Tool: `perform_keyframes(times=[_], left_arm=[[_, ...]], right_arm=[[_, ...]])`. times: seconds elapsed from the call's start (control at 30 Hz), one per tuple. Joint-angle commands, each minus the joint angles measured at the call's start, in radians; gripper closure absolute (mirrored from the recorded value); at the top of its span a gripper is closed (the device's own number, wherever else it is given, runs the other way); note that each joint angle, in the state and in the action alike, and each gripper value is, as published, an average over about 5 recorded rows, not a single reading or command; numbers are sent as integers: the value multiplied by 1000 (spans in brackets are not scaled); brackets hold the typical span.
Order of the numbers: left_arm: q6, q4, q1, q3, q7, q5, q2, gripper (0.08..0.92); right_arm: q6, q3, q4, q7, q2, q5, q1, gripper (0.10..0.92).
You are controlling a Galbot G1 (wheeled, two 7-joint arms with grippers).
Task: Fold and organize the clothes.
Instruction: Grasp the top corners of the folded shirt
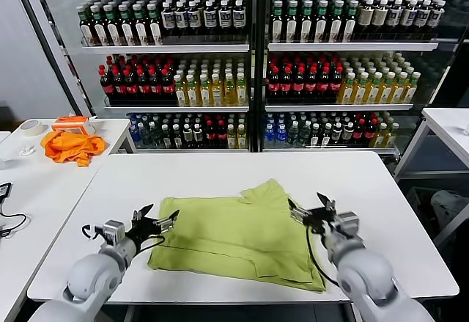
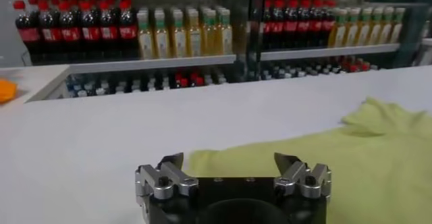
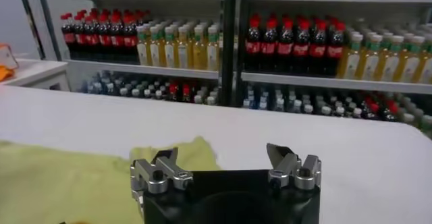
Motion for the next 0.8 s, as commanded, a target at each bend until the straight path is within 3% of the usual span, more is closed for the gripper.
perform_keyframes(times=[0.03, 0.37, 0.8], left_arm=[[-4, 201, -170, 70, 24, -7, -4, 177], [-5, 282, -240, 107, 50, -3, -2, 177], [-14, 311, -250, 128, 73, -11, -12, 177]], right_arm=[[3, -126, -280, 3, 100, 8, 242, 203], [37, -138, -468, -4, 200, -20, 303, 203], [66, -137, -553, -6, 270, -54, 322, 203]])
